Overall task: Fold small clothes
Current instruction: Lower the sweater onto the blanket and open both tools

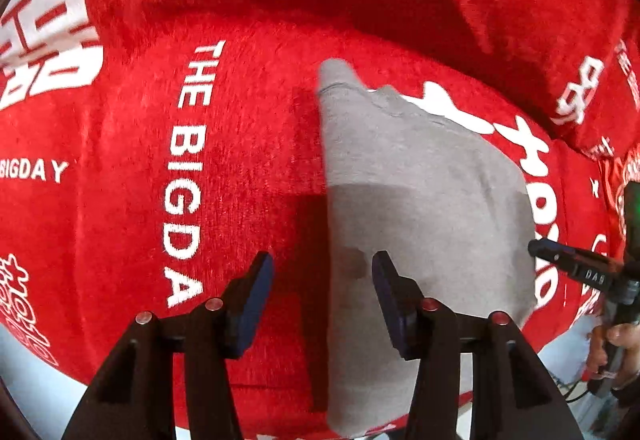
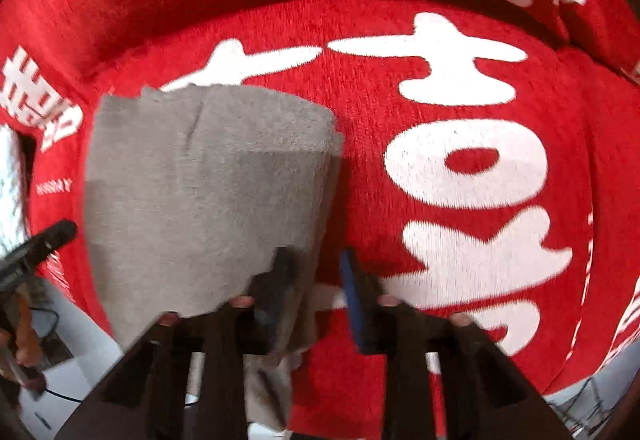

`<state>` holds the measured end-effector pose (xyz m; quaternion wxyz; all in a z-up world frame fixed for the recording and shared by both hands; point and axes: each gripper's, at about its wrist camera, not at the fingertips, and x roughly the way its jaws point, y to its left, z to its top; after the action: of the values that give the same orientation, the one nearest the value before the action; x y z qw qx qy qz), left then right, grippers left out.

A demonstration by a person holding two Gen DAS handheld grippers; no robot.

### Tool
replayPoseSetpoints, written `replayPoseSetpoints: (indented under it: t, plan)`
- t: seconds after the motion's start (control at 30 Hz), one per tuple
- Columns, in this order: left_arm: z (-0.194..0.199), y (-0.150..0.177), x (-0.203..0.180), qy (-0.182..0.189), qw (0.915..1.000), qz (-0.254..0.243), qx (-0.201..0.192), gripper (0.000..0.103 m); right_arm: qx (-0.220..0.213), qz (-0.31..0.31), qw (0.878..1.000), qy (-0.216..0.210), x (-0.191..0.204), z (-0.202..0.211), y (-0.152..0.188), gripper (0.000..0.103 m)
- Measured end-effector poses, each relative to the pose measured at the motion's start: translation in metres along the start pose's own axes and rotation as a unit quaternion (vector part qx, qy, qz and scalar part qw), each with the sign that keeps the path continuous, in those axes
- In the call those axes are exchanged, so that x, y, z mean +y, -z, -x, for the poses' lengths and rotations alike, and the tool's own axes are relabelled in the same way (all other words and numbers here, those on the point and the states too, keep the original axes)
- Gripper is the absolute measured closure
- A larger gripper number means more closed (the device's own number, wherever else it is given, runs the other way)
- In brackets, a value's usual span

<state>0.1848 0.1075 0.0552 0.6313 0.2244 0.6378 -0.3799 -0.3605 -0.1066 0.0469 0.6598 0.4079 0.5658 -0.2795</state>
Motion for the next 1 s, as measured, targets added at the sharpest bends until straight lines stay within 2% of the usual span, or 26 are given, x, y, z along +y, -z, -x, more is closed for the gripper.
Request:
replayPoseSetpoints:
  t: [0.07,0.13,0.23,0.33,0.4,0.73,0.9,1.0]
  plan:
    - [0.006,0.006,-0.012,-0.001,0.9999,-0.014,-0.003,0.050,-0.009,-0.006,1.000,-0.018,0.005,0.010,0.007,0.086]
    - [-0.001,0.013,-0.023,-0.003,0.9996,-0.024,0.012,0.050,-0.008,0.002,1.000,-0.030,0.013,0.014,0.018,0.086]
    - [-0.019,0.025,-0.032,-0.029,0.9982,-0.038,0.037,0.050,0.011,0.013,0.999,-0.028,0.024,0.001,0.030,0.086]
    - [-0.024,0.030,-0.037,-0.038,0.9983,-0.036,0.028,0.050,0.026,0.009,1.000,-0.004,0.025,-0.025,0.037,0.087]
    - [-0.023,0.030,-0.037,-0.036,0.9985,-0.030,0.028,0.050,0.028,-0.013,0.999,-0.011,0.017,-0.031,0.039,0.087]
    - [-0.019,0.031,-0.039,-0.041,0.9987,-0.012,0.027,0.050,0.028,-0.031,0.999,-0.023,0.009,-0.002,0.046,0.086]
    - [-0.016,0.033,-0.042,-0.042,0.9983,-0.013,0.037,0.050,0.030,-0.049,0.998,-0.032,0.008,0.004,0.053,0.086]
    - [-0.012,0.034,-0.047,-0.055,0.9975,-0.024,0.038,0.050,0.031,-0.052,0.998,-0.034,0.010,0.008,0.059,0.086]
